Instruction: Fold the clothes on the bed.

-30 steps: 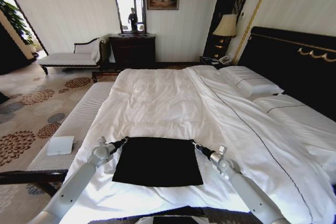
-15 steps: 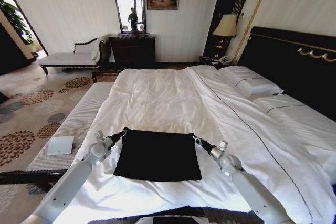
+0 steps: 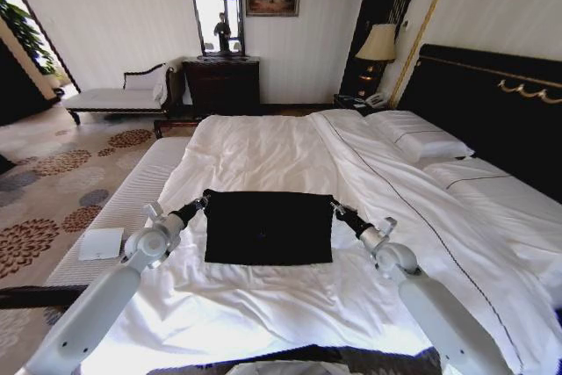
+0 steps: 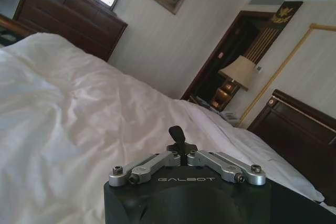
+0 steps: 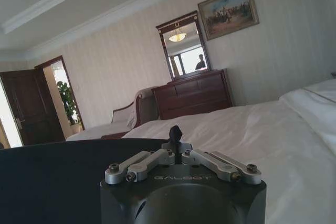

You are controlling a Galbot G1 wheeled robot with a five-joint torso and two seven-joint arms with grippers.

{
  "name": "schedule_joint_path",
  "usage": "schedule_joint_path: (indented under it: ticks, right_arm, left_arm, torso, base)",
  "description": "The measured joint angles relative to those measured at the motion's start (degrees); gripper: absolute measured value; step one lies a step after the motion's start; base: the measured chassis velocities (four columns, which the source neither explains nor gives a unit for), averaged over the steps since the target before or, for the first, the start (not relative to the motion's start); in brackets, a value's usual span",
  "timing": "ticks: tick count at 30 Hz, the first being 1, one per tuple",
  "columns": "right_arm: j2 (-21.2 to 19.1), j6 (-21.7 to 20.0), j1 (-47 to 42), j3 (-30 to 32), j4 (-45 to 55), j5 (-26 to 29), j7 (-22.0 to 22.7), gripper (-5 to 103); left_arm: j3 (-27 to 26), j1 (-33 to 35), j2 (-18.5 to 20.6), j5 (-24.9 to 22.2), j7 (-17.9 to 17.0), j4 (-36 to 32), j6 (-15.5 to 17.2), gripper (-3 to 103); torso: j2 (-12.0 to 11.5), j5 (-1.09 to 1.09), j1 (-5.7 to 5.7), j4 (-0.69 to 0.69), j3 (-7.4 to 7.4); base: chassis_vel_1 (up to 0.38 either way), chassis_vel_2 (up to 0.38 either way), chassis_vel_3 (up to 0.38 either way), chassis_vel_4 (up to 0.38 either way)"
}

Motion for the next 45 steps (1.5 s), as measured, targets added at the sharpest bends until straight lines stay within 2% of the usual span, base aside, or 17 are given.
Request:
schedule_joint_path:
  ticks: [12,21,28,39,45]
  right_arm:
    - [-1.2,0.5,-1.2,4.1,6.5,-0.4,3.5,1]
    - [-2.0,-0.6,-2.6,5.5,10.3,0.3,7.8,1]
    - [-2.2,-1.2,-3.7,5.5,12.7,0.8,8.7,1]
    - [-2.0,-2.4,-10.7,6.8,20.5,1.1,10.2,1]
    - [-2.0,-4.1,-16.7,10.4,27.0,2.9,11.4,1]
  left_arm:
    - [-3.5,-0.2,2.8,-3.0,-1.1,-4.3,-0.3,1]
    - [-7.9,4.7,3.8,-4.2,-1.6,-8.0,-0.3,1]
    - [-11.1,8.2,3.9,-4.7,-2.0,-10.3,-0.6,1]
    - [-19.5,18.0,3.7,-4.3,-2.7,-16.4,-1.1,1]
    - [-27.1,28.1,3.0,-4.1,-2.7,-21.9,-0.9,1]
  torso:
    - [0.0,0.0,0.0,0.0,0.0]
    - [0.0,0.0,0.0,0.0,0.0]
    - [0.0,0.0,0.0,0.0,0.0]
    - [0.0,0.0,0.0,-0.01,0.0]
    - [0.0,-0.01,0.0,0.01,0.0]
  base:
    - [0.0,0.0,0.0,0.0]
    - [0.0,0.0,0.0,0.0]
    - [0.0,0.0,0.0,0.0]
    - [0.0,0.0,0.0,0.0]
    - [0.0,0.0,0.0,0.0]
